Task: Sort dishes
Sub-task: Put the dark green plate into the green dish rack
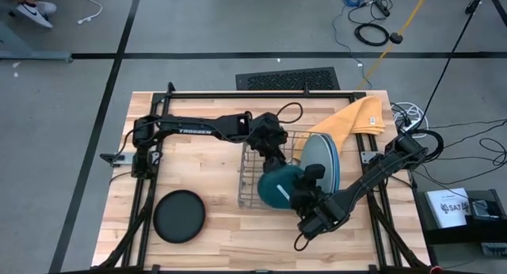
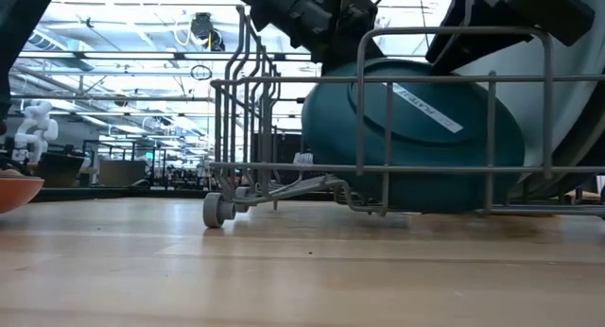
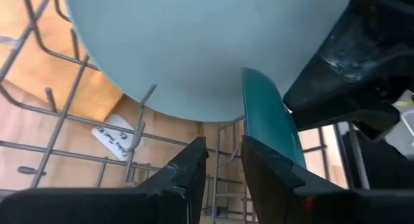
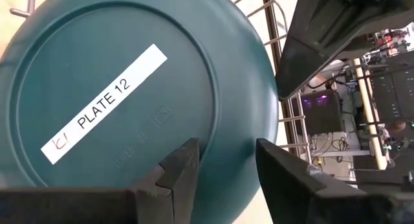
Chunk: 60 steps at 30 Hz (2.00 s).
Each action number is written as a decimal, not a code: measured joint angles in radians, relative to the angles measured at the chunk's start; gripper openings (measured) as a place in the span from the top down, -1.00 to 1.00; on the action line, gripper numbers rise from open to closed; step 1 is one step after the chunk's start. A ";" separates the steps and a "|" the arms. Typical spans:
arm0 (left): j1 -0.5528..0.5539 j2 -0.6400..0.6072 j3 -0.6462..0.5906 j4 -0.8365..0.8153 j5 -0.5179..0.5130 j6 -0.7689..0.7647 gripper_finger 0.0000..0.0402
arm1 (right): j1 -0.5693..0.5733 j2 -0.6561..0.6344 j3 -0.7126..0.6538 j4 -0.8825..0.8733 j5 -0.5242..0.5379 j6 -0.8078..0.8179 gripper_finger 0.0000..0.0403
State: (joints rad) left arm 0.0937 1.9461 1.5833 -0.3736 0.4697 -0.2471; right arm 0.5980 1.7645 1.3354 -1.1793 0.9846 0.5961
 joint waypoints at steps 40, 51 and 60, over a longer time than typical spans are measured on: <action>0.031 0.000 -0.002 -0.007 0.416 -0.115 0.36 | 0.044 -0.005 -0.003 0.012 0.030 0.024 0.28; -0.008 0.029 -0.002 -0.072 0.383 -0.111 0.11 | 0.037 -0.003 -0.003 0.004 0.062 0.025 0.28; -0.032 0.045 -0.002 -0.027 0.340 -0.105 0.21 | 0.034 -0.003 -0.003 0.005 0.065 0.024 0.28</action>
State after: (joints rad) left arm 0.0612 1.9907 1.5818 -0.4005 0.8098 -0.3523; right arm 0.6319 1.7611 1.3323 -1.1742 1.0495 0.6198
